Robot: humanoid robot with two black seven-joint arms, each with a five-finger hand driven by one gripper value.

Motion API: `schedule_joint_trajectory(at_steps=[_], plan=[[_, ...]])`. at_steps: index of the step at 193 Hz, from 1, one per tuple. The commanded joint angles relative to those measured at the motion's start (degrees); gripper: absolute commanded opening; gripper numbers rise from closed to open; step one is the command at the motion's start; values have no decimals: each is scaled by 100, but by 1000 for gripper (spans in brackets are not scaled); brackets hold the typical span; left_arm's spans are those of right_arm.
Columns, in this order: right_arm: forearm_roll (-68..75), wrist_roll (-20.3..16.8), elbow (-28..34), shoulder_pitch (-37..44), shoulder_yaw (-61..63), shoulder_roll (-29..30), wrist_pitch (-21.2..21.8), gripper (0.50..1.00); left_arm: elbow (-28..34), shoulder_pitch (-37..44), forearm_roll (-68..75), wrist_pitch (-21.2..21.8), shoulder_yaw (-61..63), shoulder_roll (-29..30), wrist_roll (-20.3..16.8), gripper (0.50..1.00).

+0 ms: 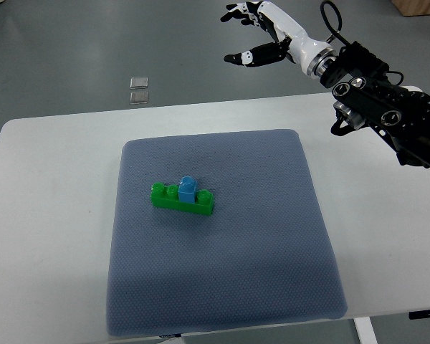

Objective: Stack blue block on green block with right hand

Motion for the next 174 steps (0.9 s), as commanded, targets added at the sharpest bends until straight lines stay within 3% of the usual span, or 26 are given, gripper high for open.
schedule_joint_trajectory(at_steps=[1,44,84,101,137,174], plan=[[998,-16,-261,-191,-10,28,29,911,7,3,-5,0,0,0,0,1000],[2905,-675,-569,-612,-27,37,37,911,7,3,3,0,0,0,0,1000],[4610,-1017,-569,-735,-27,99,222,911,-2,3,3,0,0,0,0,1000],[5015,-1026,-569,-850,8,195,459,911,7,3,-5,0,0,0,0,1000],[5068,-895,-762,-1043,456,222,1496,913,-2,3,-5,0,0,0,0,1000],[4989,-692,-894,-1078,535,275,1558,913,-2,3,3,0,0,0,0,1000]])
